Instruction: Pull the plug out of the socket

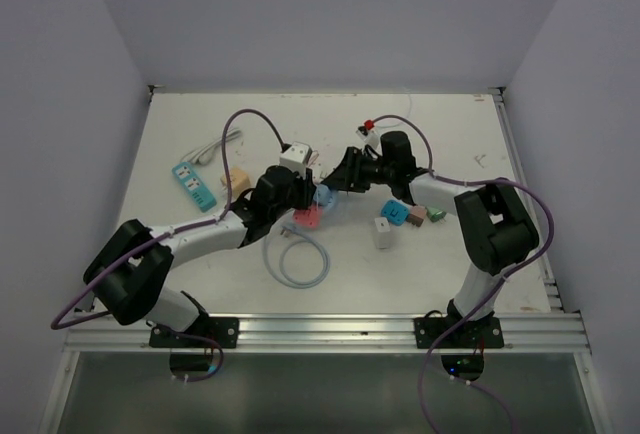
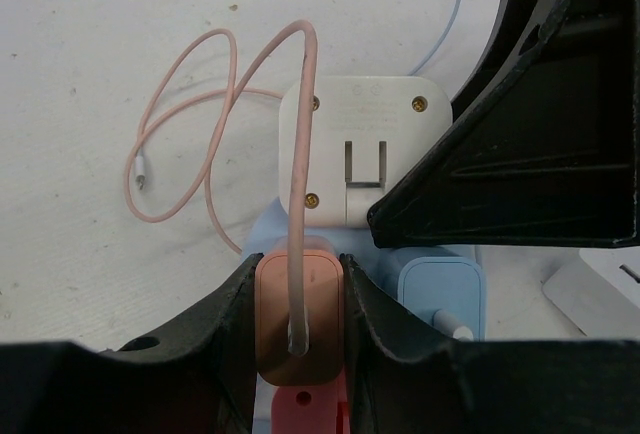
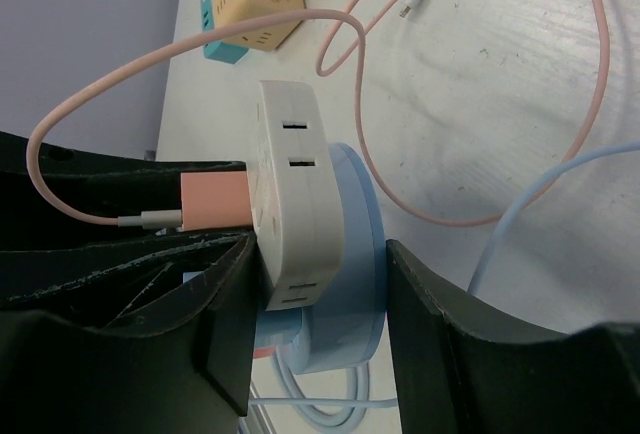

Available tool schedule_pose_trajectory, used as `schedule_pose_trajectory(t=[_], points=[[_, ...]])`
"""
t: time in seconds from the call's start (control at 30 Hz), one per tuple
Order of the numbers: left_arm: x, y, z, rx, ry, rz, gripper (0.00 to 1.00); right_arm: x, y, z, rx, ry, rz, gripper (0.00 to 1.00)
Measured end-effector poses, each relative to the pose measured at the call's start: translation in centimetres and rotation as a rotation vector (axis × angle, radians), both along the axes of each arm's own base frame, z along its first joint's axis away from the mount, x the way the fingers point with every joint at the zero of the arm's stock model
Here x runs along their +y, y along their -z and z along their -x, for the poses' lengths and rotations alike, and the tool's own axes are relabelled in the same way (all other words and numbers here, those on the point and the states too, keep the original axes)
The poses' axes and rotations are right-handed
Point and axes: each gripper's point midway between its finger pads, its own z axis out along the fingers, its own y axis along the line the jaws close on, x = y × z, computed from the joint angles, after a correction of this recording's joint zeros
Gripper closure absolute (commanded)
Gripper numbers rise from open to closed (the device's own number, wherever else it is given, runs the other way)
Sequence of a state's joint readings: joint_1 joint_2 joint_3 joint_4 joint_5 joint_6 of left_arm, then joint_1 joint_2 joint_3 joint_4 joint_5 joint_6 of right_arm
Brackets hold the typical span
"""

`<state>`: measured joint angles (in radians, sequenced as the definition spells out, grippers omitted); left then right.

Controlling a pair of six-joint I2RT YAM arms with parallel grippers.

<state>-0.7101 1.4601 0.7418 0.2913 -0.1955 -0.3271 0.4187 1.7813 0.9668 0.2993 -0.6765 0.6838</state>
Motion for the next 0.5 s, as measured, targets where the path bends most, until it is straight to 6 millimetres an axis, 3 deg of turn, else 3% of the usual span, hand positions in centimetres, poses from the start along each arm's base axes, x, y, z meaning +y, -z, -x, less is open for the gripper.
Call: schedule_pose_trajectory(t=[0.3, 0.5], points=[[0.4, -0.6, 0.2, -0.005, -0.013, 0.003, 1.00, 0.0, -0.5, -0.3, -0.049, -0.031, 0.047, 1.00], [1.6, -2.6, 1.3, -0.031, -0.026, 0.031, 1.00, 0.7, -2.1, 0.2, -0.089, -0.057, 0.046, 1.00]])
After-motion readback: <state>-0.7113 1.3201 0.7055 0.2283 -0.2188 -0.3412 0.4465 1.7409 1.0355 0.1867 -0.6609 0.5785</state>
